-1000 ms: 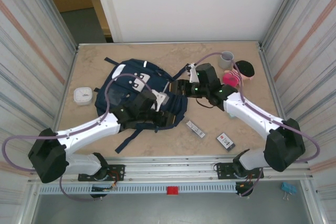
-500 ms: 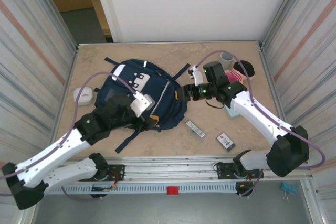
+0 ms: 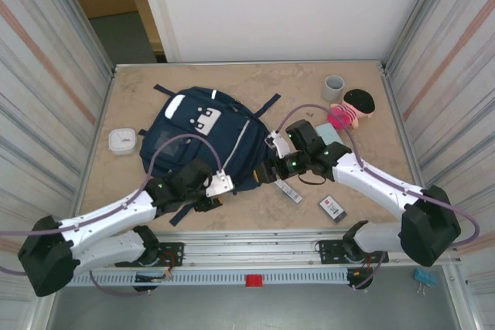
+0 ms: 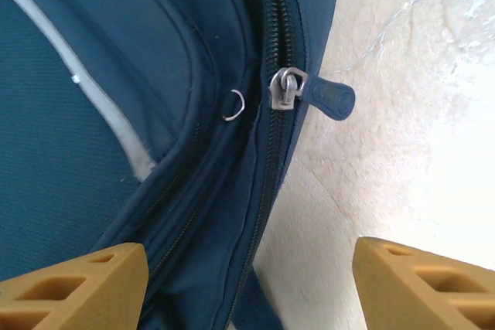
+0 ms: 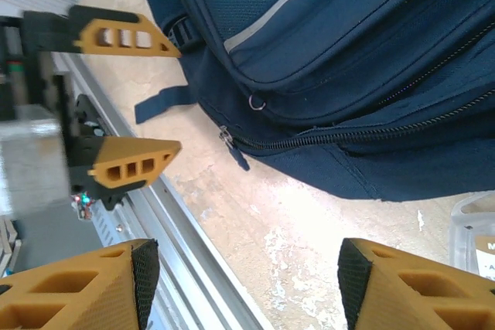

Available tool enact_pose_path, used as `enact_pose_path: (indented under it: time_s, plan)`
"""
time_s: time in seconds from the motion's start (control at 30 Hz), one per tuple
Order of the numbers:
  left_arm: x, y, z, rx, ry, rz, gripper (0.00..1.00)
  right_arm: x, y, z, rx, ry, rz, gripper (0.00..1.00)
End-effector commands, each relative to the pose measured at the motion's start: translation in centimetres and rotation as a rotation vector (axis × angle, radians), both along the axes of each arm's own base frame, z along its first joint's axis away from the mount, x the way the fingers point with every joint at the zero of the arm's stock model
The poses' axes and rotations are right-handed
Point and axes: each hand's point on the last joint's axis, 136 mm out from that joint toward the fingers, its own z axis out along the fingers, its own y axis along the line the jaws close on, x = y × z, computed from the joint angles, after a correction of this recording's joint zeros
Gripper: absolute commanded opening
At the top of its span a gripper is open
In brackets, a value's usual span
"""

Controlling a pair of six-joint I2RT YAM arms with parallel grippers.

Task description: Pack the student bag

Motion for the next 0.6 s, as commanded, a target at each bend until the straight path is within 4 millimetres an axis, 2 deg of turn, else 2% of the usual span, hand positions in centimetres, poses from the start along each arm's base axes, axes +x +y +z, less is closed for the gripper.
enact_pose_path:
  time_s: [0.0,0.2,0.27,0.43,0.57]
  plan:
    - [1.4,-2.5,1.2,-0.118,-0.128,-0.063,0.65,0.1,-0.6,0.3,0.04,-0.005,-0.008,0.64]
    - [1.0,-1.8,-1.2,-0.056,-0.081,-0.05,0.59,0.4,-1.0,0.8,0.086,0.006,-0.017,0.64]
    - [1.5,-1.2,-1.8,-0.037,-0.087,-0.001,0.55,0.3,-1.1,1.0,0.093,0.004,-0.014,0.64]
    - [1.9,-1.2,-1.4,-0.04,-0.112,0.023,0.32,0.1,-1.5,1.4,0.105,-0.015,-0.014,0.64]
    - [1.8,-1.8,-0.2,-0.057,-0.121,-0.001,0.05,0.1,-2.2,1.7,0.116,-0.036,-0.032,0.64]
